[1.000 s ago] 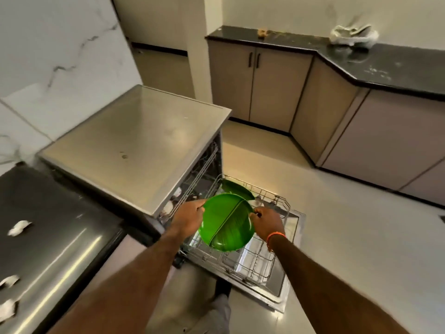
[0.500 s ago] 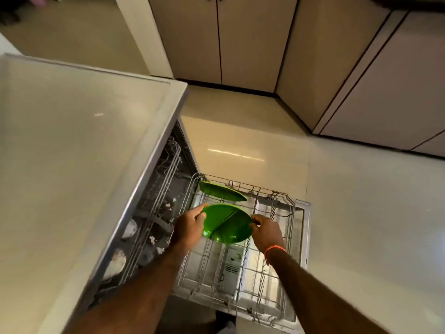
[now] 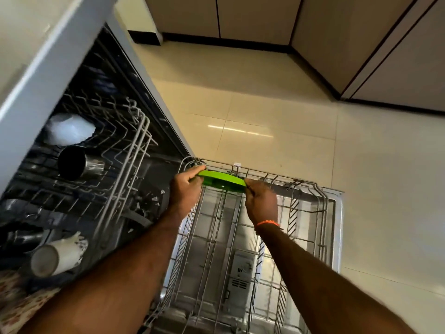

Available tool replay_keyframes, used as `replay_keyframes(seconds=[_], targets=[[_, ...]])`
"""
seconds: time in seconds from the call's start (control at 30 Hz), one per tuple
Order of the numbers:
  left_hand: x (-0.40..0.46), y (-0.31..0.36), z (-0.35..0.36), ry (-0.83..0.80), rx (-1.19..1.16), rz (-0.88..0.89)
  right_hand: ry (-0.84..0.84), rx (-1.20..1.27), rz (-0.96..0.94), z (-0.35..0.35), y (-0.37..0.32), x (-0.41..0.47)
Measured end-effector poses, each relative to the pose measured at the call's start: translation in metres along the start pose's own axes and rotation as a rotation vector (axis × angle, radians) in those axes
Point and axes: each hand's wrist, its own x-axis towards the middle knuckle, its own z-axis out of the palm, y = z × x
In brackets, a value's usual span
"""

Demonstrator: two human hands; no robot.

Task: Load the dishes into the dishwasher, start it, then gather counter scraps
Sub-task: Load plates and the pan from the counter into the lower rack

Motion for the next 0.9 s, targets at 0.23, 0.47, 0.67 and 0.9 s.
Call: replay_keyframes(seconds=[0.23, 0.47, 0.67, 0.9], targets=[[0.023, -0.035, 0.004, 0.011, 0.083, -0.051, -0.094, -0.011, 0.048, 0.039, 0.013, -0.002], [0.008, -0.038, -0.001, -0.034, 0.307, -0.074, -0.243, -0.151, 0.178, 0.03, 0.001, -0.002], [-0.022, -0.01, -0.015, -0.077, 0.396, -0.062, -0.32, -0.314, 0.14, -0.011, -0.024, -0.014], [-0.109, 0.058, -0.045, -0.25, 0.55, -0.05, -0.495, -0.368, 0.102, -0.085, -0.067, -0.062]])
